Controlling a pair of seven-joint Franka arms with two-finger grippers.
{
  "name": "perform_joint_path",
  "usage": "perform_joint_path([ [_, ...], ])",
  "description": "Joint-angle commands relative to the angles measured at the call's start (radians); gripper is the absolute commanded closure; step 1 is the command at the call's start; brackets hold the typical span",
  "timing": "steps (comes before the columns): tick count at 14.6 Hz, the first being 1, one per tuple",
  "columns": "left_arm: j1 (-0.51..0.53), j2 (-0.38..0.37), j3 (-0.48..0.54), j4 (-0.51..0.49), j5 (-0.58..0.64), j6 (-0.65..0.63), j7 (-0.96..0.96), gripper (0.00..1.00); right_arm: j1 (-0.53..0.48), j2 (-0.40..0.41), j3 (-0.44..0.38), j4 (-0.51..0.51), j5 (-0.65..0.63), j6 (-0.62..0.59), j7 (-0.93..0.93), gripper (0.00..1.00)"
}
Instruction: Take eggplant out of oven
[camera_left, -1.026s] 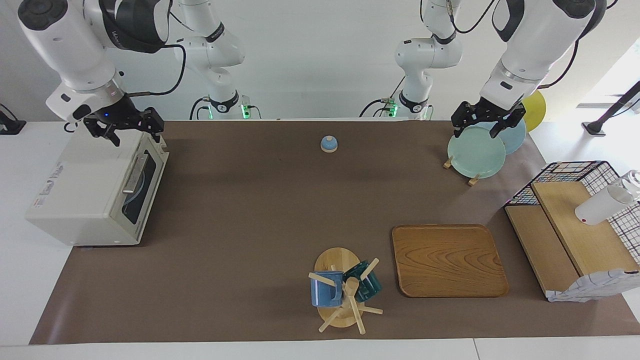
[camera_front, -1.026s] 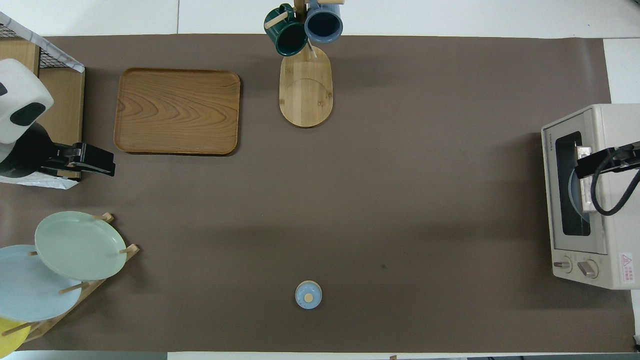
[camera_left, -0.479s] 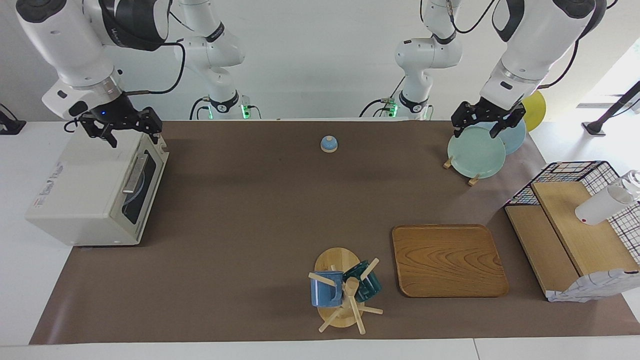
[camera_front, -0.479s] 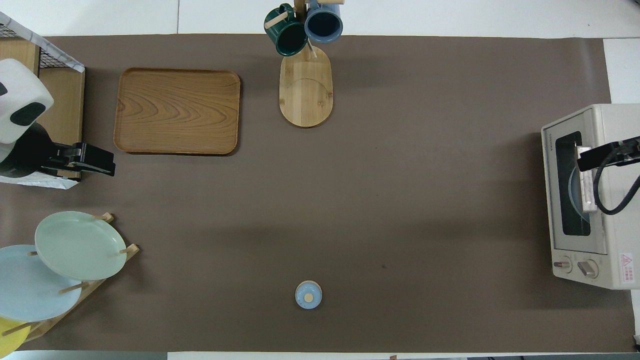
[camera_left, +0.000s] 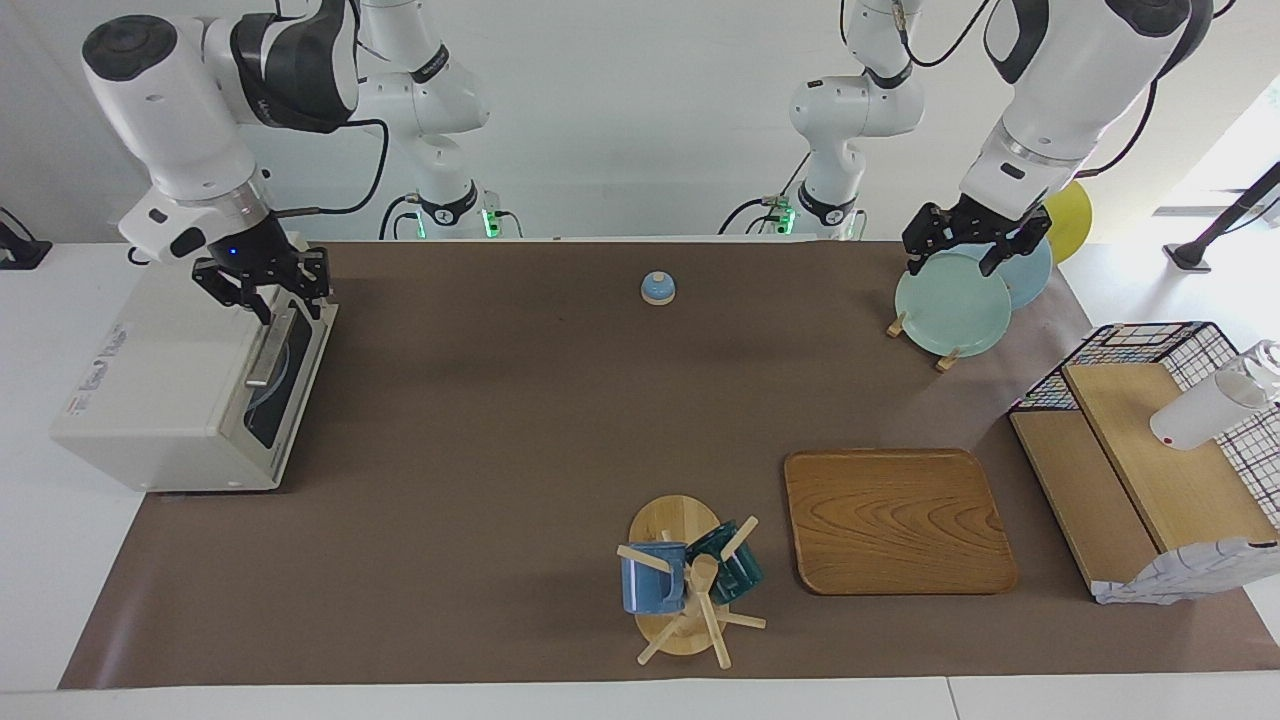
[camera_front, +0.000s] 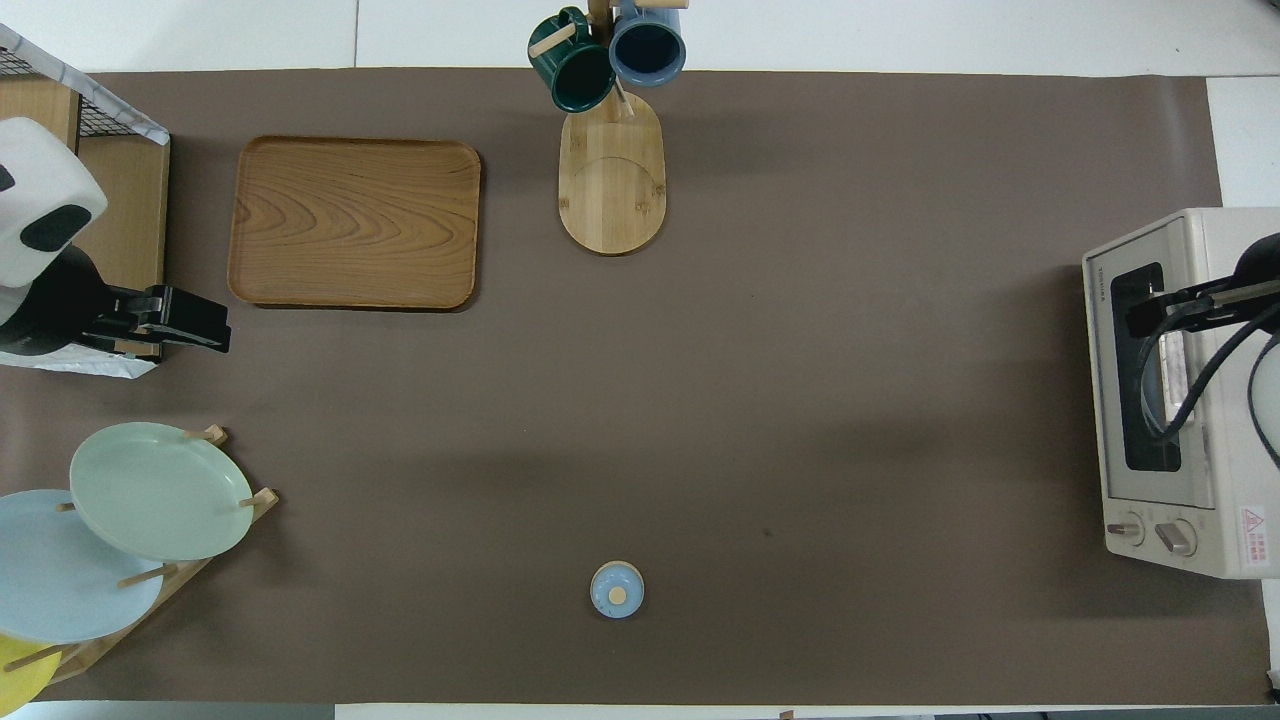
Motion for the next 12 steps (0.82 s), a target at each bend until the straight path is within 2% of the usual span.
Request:
perform_joint_path([
  [1, 0.009, -0.023, -0.002, -0.020, -0.011, -0.006, -0.009, 0.00, -0.039, -0.029, 0.001, -0.104, 0.009, 0.087, -0.006, 1.00],
  [4, 0.009, -0.023, -0.002, -0.020, -0.011, -0.006, -0.009, 0.00, -0.088, 0.003, 0.001, -0.112, 0.006, 0.100, -0.006, 1.00],
  [7, 0.007, -0.023, -0.002, -0.020, -0.011, -0.006, -0.009, 0.00, -0.090, 0.007, 0.001, -0.140, -0.060, 0.106, -0.006, 1.00],
  [12, 0.009, -0.023, -0.002, -0.020, -0.011, -0.006, -0.009, 0.00, -0.088, 0.007, 0.001, -0.157, -0.065, 0.124, -0.007, 1.00],
])
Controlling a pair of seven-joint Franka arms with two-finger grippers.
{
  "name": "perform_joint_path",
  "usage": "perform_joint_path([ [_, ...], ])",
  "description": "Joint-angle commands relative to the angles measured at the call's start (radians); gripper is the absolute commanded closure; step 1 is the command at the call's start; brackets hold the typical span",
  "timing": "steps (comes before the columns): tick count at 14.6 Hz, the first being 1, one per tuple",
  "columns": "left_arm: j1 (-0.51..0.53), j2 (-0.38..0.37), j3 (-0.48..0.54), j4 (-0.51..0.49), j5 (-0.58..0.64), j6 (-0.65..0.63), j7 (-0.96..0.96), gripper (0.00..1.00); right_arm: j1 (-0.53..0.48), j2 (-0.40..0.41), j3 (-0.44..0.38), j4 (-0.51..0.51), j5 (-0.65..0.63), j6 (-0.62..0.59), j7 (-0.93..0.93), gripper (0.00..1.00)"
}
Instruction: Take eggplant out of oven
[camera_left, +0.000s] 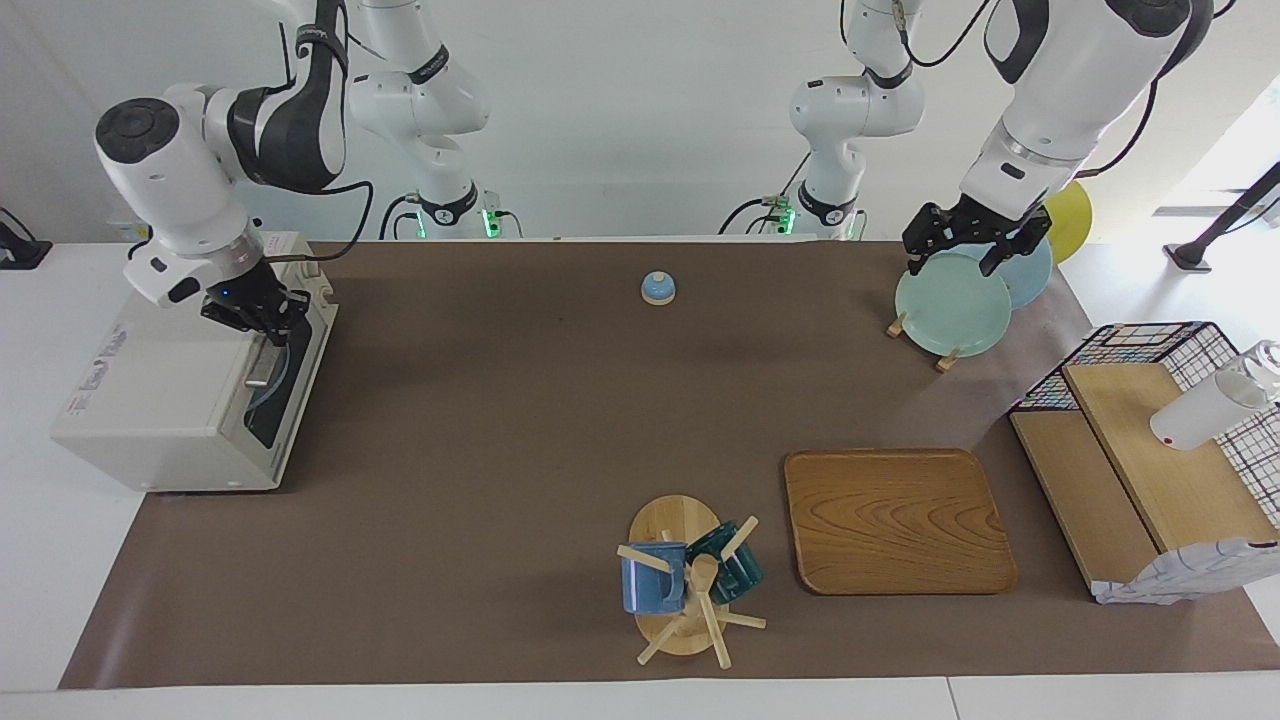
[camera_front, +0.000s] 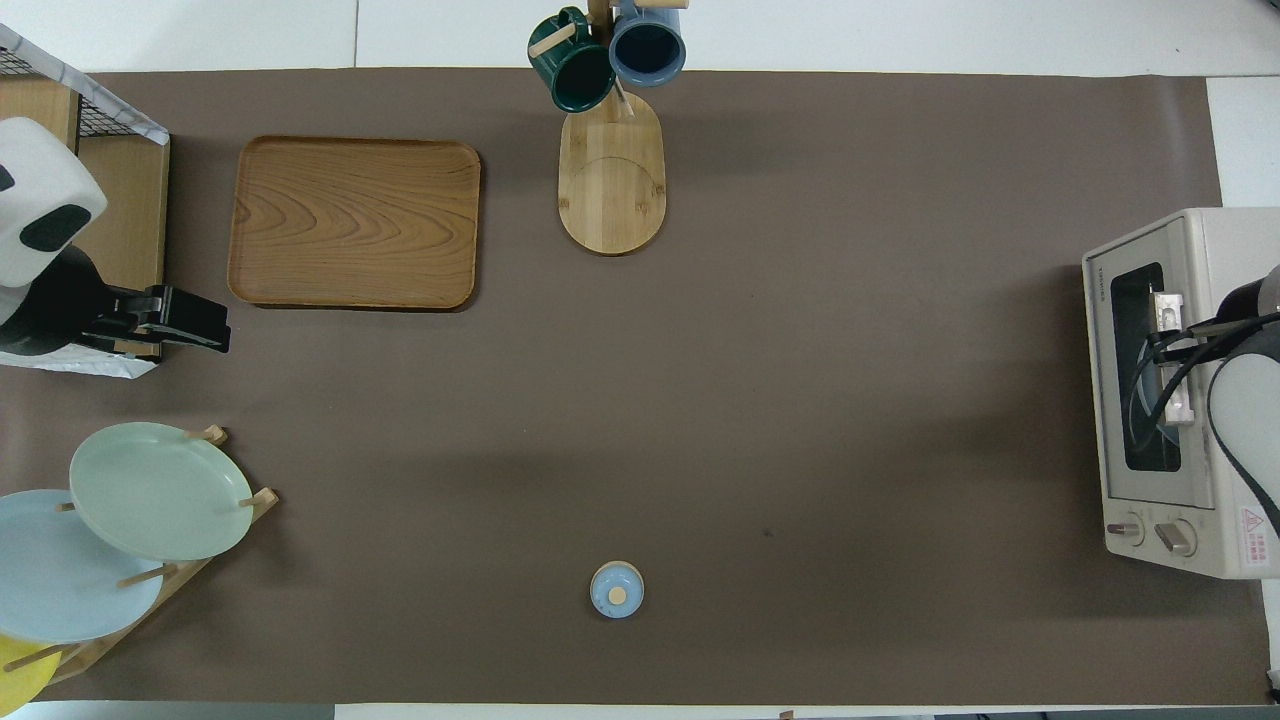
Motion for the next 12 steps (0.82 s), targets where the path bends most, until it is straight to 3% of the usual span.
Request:
perform_joint_path([
  [1, 0.009, -0.023, -0.002, -0.020, -0.011, -0.006, -0.009, 0.00, -0.005, -0.012, 0.006, -0.029, -0.029, 0.021, -0.005, 1.00],
  [7, 0.009, -0.023, -0.002, -0.020, -0.011, -0.006, -0.009, 0.00, -0.009, -0.020, 0.006, -0.052, -0.050, 0.024, -0.019, 1.00],
  [12, 0.009, -0.023, -0.002, -0.020, -0.011, -0.006, -0.009, 0.00, 0.009, 0.002, 0.009, -0.081, -0.049, 0.116, -0.008, 1.00],
])
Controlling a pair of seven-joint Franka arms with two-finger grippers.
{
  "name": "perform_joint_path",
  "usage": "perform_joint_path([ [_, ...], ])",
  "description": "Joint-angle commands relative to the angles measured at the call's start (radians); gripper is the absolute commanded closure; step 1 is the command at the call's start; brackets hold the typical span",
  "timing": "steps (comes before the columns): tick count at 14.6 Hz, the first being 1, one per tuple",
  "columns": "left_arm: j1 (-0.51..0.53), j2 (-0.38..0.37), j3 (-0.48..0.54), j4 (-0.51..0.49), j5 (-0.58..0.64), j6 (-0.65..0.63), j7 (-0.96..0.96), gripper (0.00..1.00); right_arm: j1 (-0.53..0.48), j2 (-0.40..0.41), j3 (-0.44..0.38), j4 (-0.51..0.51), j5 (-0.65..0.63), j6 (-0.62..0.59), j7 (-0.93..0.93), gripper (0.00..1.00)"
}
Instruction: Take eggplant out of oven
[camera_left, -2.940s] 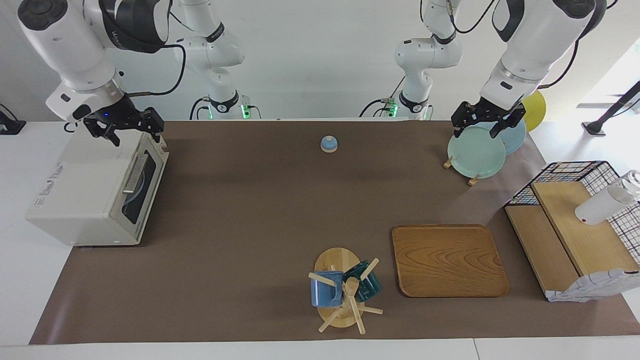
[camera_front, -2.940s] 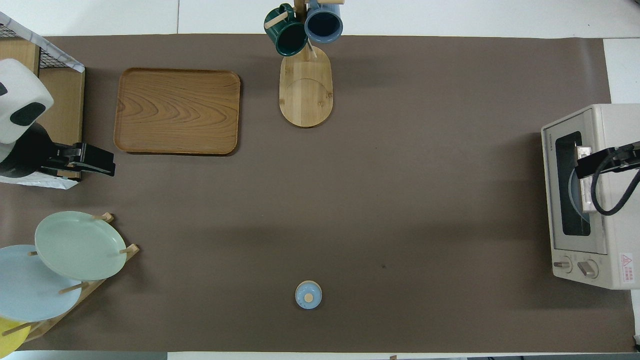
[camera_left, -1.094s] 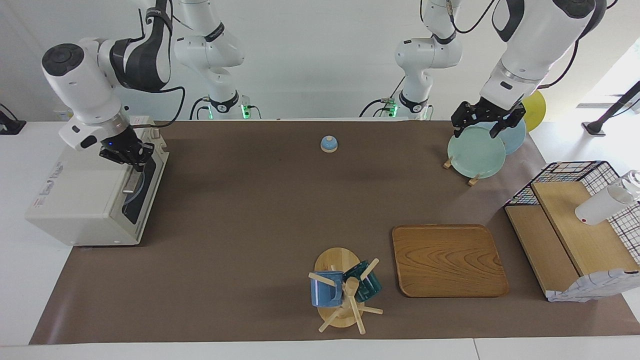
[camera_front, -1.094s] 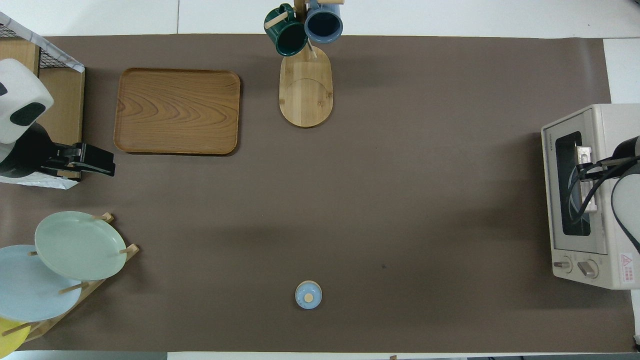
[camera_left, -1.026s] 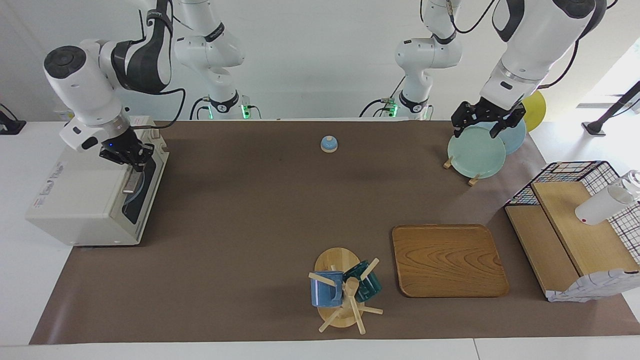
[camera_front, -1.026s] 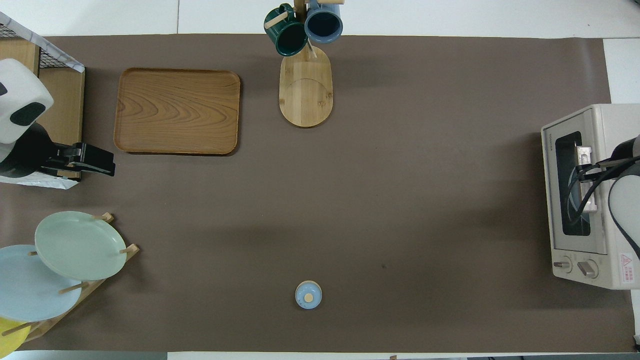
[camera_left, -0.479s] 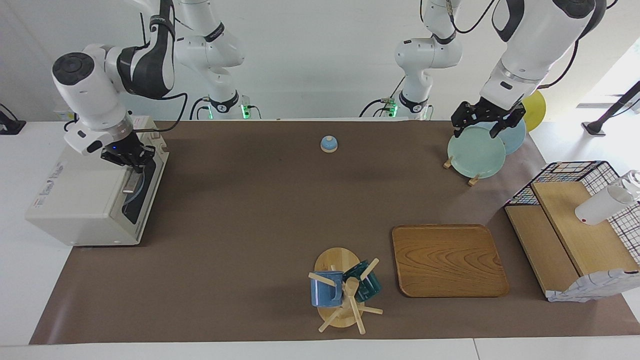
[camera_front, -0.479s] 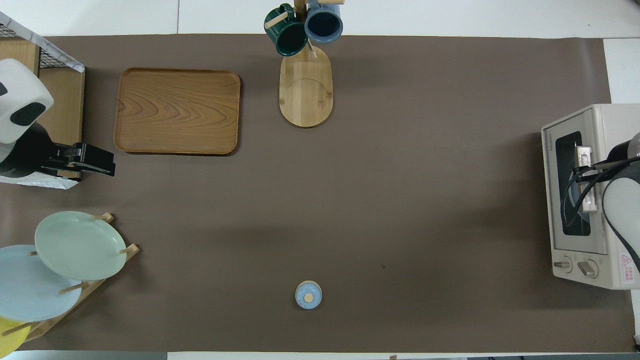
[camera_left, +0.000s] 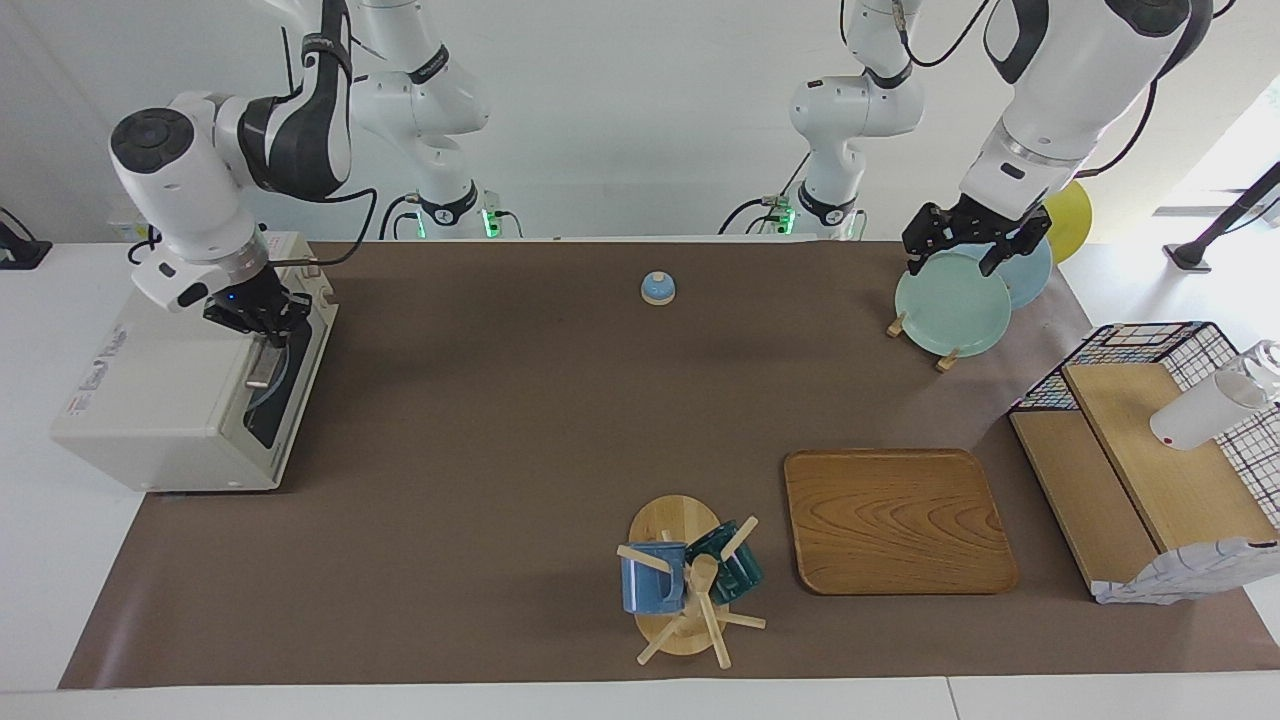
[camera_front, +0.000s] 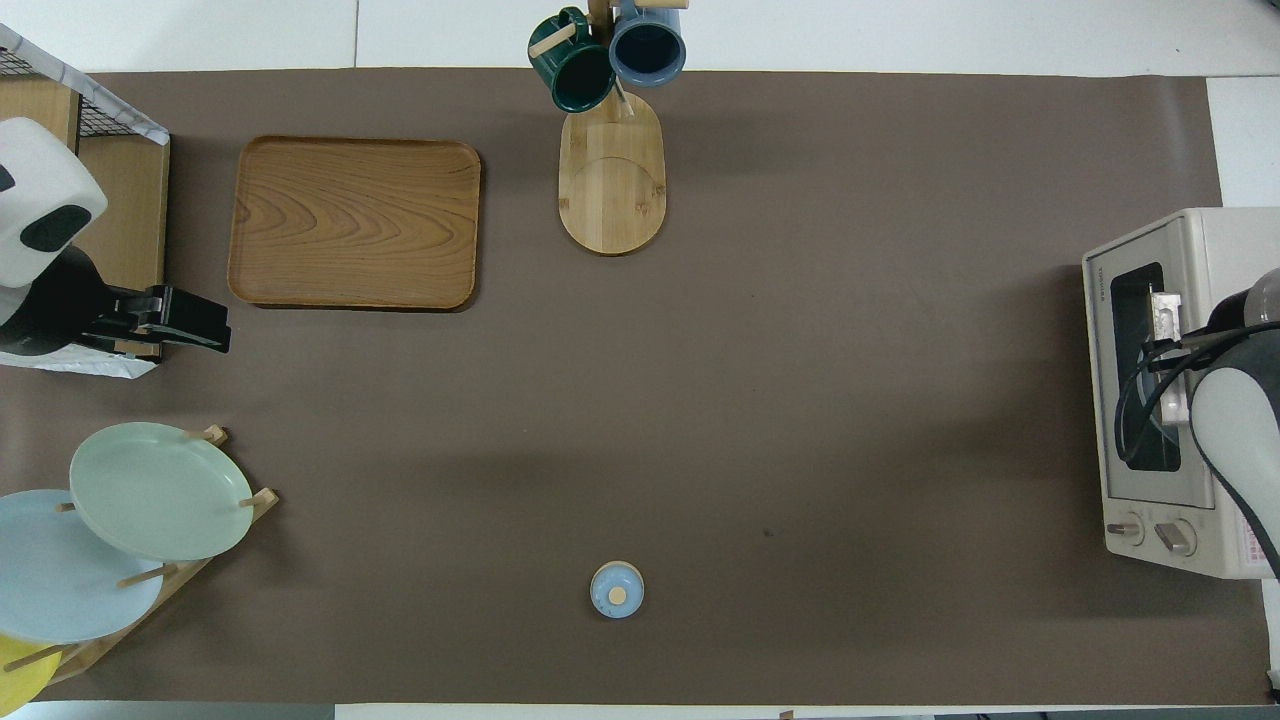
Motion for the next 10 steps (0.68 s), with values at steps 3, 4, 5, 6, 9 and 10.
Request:
perform_joint_path([
  [3, 0.007, -0.023, -0.002, -0.020, -0.011, -0.006, -0.008, 0.00, 0.058, 0.043, 0.006, -0.065, 0.000, 0.151, 0.053, 1.00],
  [4, 0.009, -0.023, -0.002, -0.020, -0.011, -0.006, -0.008, 0.00, 0.075, 0.044, 0.006, -0.083, 0.003, 0.178, 0.064, 1.00],
  [5, 0.009, -0.023, -0.002, -0.020, -0.011, -0.006, -0.008, 0.00, 0.090, 0.052, 0.006, -0.101, 0.005, 0.211, 0.075, 1.00],
  [6, 0.009, -0.023, -0.002, -0.020, -0.011, -0.006, -0.008, 0.00, 0.094, 0.061, 0.006, -0.120, 0.005, 0.250, 0.085, 1.00],
  [9, 0.009, -0.023, -0.002, -0.020, -0.011, -0.006, -0.008, 0.00, 0.094, 0.093, 0.008, -0.187, 0.011, 0.385, 0.092, 1.00],
  [10, 0.009, -0.023, -0.002, -0.020, -0.011, -0.006, -0.008, 0.00, 0.095, 0.093, 0.008, -0.215, 0.023, 0.427, 0.101, 1.00],
])
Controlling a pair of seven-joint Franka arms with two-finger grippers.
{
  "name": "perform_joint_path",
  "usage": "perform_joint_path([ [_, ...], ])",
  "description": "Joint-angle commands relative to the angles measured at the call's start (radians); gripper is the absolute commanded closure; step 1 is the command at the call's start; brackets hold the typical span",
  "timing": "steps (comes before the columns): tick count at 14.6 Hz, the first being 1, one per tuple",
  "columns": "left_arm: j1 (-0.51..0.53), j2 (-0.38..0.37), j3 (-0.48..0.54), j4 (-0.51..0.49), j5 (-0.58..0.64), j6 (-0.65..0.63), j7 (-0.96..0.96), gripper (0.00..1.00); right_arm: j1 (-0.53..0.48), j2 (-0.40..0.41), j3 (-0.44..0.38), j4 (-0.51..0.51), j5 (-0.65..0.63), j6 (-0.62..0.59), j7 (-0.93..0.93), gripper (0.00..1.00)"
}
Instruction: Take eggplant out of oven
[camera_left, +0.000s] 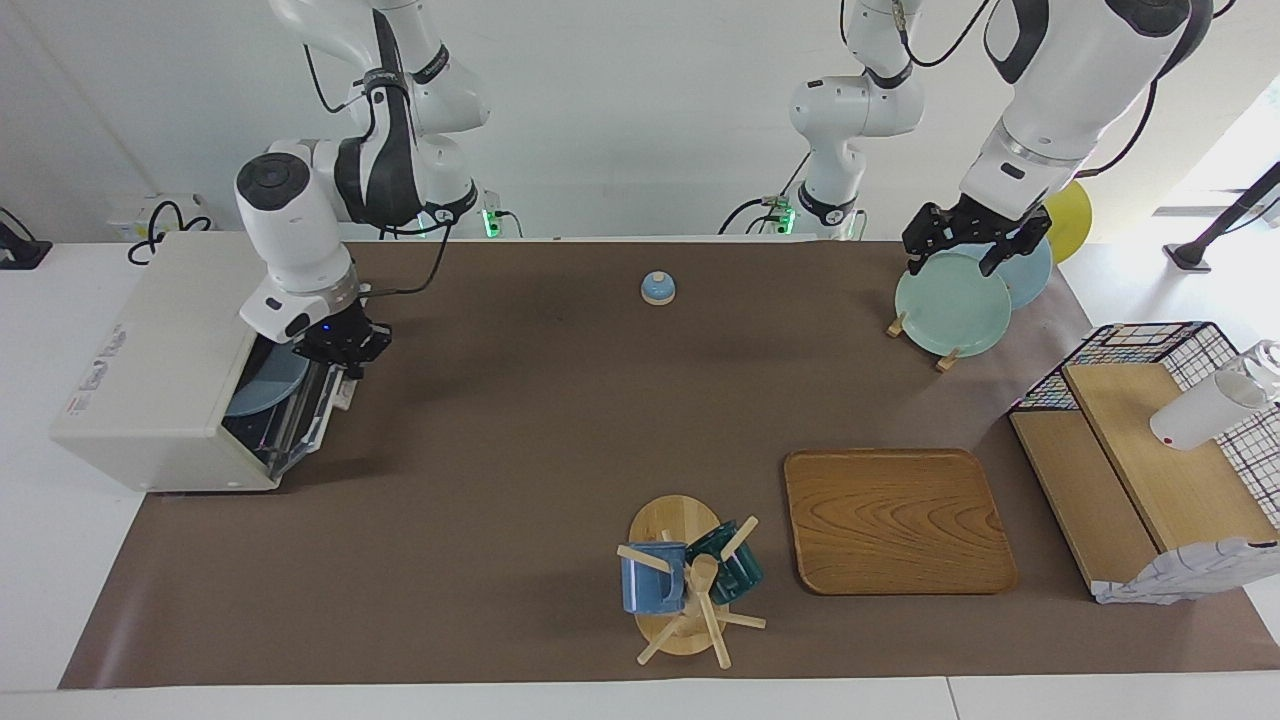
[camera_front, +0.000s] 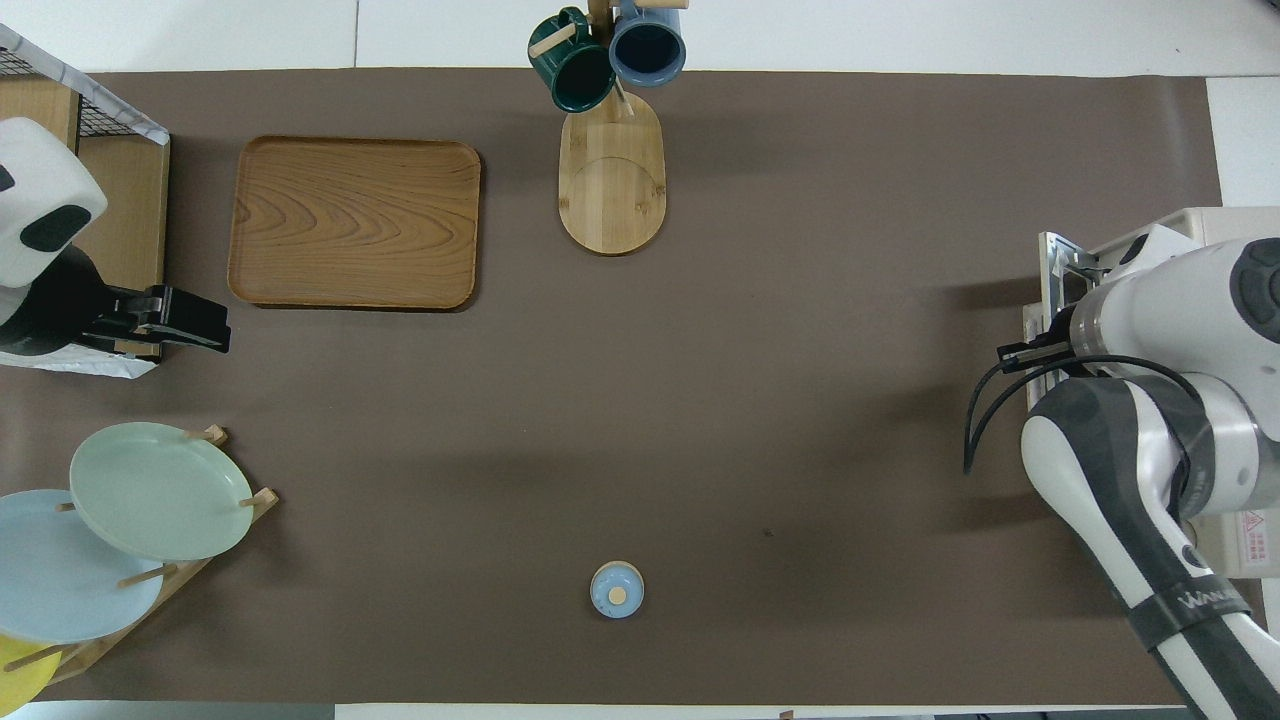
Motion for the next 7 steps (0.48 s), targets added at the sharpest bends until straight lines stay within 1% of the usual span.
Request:
perform_joint_path([
  [1, 0.009, -0.023, -0.002, -0.020, -0.011, -0.006, -0.008, 0.00, -0.032, 0.052, -0.017, -0.053, -0.023, 0.166, 0.018, 1.00],
  [2, 0.009, -0.023, -0.002, -0.019, -0.011, -0.006, -0.008, 0.00, -0.007, 0.072, -0.019, -0.053, -0.022, 0.181, 0.038, 1.00],
  [7, 0.009, -0.023, -0.002, -0.020, -0.011, -0.006, -0.008, 0.00, 0.007, 0.155, -0.017, -0.054, -0.011, 0.256, 0.099, 1.00],
])
